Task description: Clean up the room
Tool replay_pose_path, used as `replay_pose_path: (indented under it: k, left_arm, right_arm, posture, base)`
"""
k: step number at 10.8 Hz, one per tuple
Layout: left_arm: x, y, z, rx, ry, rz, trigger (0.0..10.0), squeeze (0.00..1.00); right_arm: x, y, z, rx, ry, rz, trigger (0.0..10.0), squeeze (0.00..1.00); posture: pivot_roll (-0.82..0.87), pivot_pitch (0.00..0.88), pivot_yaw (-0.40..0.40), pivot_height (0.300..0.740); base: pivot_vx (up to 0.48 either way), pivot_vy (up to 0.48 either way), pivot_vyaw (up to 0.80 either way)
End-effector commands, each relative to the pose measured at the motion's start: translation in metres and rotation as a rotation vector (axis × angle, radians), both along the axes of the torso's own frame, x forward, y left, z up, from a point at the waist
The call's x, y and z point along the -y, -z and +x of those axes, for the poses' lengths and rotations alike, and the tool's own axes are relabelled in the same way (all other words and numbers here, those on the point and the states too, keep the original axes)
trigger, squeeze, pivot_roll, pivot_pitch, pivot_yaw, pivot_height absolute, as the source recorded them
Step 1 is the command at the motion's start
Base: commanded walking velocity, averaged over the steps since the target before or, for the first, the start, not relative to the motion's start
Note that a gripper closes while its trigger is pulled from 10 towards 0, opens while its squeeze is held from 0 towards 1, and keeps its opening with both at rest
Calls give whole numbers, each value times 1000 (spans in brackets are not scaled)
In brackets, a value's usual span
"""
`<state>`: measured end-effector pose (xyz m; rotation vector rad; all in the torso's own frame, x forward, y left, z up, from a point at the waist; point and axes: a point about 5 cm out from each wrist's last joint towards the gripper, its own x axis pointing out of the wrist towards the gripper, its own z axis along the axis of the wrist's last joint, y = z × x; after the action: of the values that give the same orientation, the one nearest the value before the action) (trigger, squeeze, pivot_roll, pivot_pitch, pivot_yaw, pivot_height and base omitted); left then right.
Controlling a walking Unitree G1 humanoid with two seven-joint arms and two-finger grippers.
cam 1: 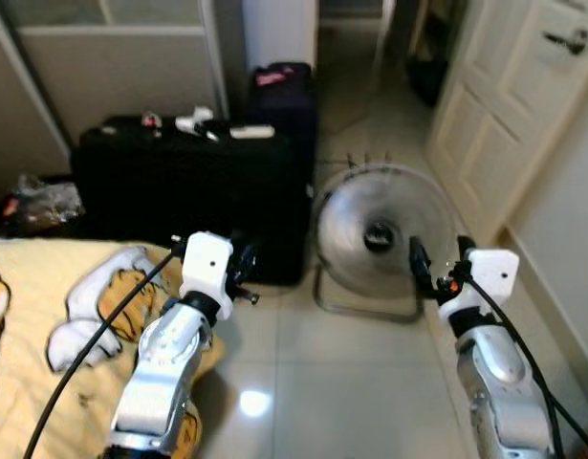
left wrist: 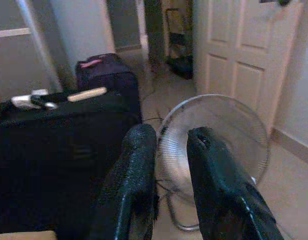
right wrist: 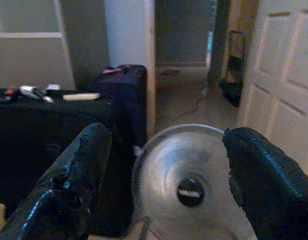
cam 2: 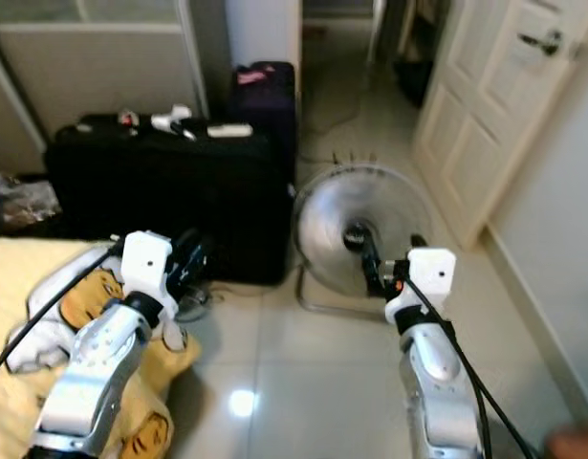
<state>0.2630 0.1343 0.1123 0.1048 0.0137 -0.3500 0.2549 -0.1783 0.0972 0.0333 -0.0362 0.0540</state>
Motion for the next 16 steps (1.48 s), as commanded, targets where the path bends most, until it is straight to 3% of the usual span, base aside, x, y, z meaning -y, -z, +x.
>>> replay_pose_path:
  k: [1,4,5,6,7,10,14,16]
  left_arm:
    - [-6,-1,-1,8,-12,7,10000,0]
    - [-5,-1,-2,6,-3,8,10000,0]
    - [-7,-1,-2,8,-21,7,10000,0]
    - [-12,-1,-1,19,-69,-16,10000,0]
    - [-23,-4,-1,66,-123,17,10000,0]
    - [-40,3,-6,75,-158,75,10000,0]
    - [-31,3,0,65,-119,51,10000,0]
    - [-26,5,3,59,-97,55,10000,0]
  right_arm:
    - [-7,-2,1,21,-18,12,10000,0]
    - [-6,1,-1,9,-4,8,10000,0]
    - [-2,3,0,-2,51,-3,10000,0]
    - [2,4,4,-17,122,-36,10000,0]
    - [6,4,7,-26,207,-78,10000,0]
    - [7,8,5,-31,225,-131,10000,0]
    - [-4,15,-1,-52,28,-96,10000,0]
    - [-7,19,-3,-71,10,-100,10000,0]
  posture:
    - [-44,0,15,740]
    - [-40,0,14,740]
    - [-39,0,15,740]
    - [-39,0,15,740]
    - [-37,0,14,740]
    - [-36,0,17,740]
    - [-37,0,18,740]
    - [-39,0,20,740]
  base:
    - [435,0,0]
    - [428,0,0]
    - [375,0,0]
    - [0,0,0]
    - [0,0,0]
    - [0,0,0]
    - [0,0,0]
    - [0,0,0]
